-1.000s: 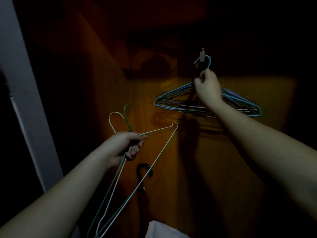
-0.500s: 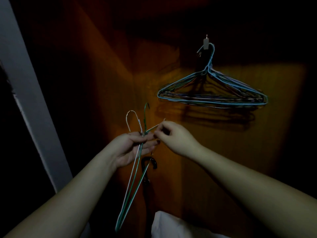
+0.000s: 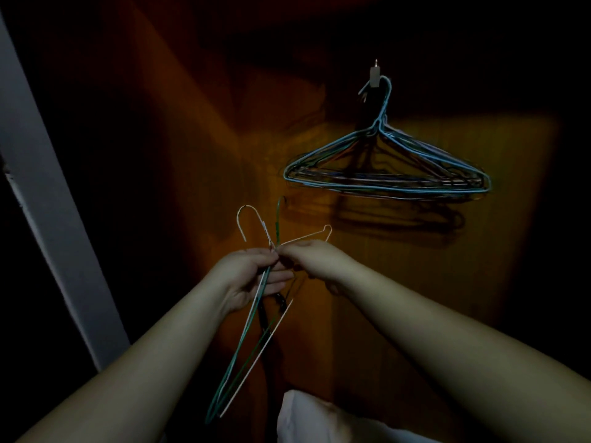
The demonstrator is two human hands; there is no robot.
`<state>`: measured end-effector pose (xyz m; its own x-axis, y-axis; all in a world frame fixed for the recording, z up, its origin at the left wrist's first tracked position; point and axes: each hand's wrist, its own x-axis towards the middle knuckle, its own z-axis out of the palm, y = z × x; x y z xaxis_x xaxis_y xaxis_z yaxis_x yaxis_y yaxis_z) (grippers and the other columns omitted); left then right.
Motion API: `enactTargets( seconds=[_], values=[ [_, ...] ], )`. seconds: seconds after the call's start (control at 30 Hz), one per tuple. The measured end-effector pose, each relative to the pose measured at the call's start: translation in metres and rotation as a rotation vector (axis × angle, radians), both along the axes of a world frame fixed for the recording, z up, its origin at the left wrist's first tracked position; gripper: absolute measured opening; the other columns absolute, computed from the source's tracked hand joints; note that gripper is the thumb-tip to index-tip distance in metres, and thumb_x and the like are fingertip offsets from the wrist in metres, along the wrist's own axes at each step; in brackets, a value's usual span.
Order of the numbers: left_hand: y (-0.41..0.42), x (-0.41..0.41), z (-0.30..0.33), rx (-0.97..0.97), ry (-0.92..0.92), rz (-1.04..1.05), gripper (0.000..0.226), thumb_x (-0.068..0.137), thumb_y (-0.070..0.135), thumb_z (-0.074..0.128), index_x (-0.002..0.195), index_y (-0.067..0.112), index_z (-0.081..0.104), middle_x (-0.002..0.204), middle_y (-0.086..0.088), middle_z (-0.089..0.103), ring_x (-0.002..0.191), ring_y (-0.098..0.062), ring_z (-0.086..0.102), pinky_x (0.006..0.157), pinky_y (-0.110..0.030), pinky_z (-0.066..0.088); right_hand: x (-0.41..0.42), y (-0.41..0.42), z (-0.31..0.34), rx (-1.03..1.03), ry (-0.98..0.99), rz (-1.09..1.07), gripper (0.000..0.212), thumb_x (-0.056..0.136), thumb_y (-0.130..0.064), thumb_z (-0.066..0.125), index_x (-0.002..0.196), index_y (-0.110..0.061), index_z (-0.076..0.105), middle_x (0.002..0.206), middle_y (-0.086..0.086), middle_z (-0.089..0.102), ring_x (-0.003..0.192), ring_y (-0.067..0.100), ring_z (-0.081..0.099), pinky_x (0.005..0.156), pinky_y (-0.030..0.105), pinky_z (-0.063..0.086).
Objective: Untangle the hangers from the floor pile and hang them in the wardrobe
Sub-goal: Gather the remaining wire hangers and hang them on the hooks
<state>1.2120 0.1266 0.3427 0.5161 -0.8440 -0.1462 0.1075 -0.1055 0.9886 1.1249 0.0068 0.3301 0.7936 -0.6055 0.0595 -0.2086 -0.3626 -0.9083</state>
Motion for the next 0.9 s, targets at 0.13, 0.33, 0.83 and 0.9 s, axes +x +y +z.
enactTargets(
  seconds=[0.13,0.33,0.83,0.9],
  values=[
    [-0.002,0.000,-0.001,0.041,-0.076,0.006,0.017,0.098,-0.001,0.042,0.096,0.003,0.058,0.091,-0.015,0.062,0.055,-0.013,0.066,0.048,-0.021,0.053,0.005,-0.002,-0.006,0.268,-0.007,0.041,0.032,0.089,-0.041,0.064,0.112,-0.020,0.070,0.110,0.000,0.070,0.100,0.016,0.060,0.078,0.031,0.041],
    [-0.013,0.008,-0.006,0.093,-0.224,0.057,0.026,0.095,0.003,0.052,0.119,-0.003,0.059,0.122,-0.026,0.061,0.096,-0.031,0.058,0.088,-0.042,0.050,0.008,-0.006,-0.013,0.231,-0.010,0.023,0.043,0.093,-0.043,0.060,0.119,-0.010,0.065,0.096,0.002,0.068,0.084,0.014,0.061,0.066,0.025,0.042],
    [-0.018,0.031,-0.021,0.151,-0.360,0.154,0.014,0.101,0.013,0.046,0.104,0.012,0.059,0.087,-0.009,0.071,0.041,-0.014,0.053,0.036,-0.019,0.038,-0.023,-0.041,-0.002,-0.009,0.111,-0.028,0.033,0.104,-0.032,0.040,0.105,-0.011,0.067,0.070,-0.002,0.048,0.055,0.010,0.037,0.047,0.021,0.027],
    [-0.016,0.037,-0.024,0.161,-0.438,0.186,0.016,0.101,0.016,0.048,0.103,0.009,0.062,0.080,-0.008,0.066,0.039,-0.012,0.042,0.034,-0.019,0.027,-0.031,-0.050,0.004,-0.064,0.134,-0.063,0.042,0.104,-0.038,0.037,0.104,-0.011,0.069,0.070,-0.002,0.044,0.054,0.011,0.033,0.045,0.021,0.024]
  ],
)
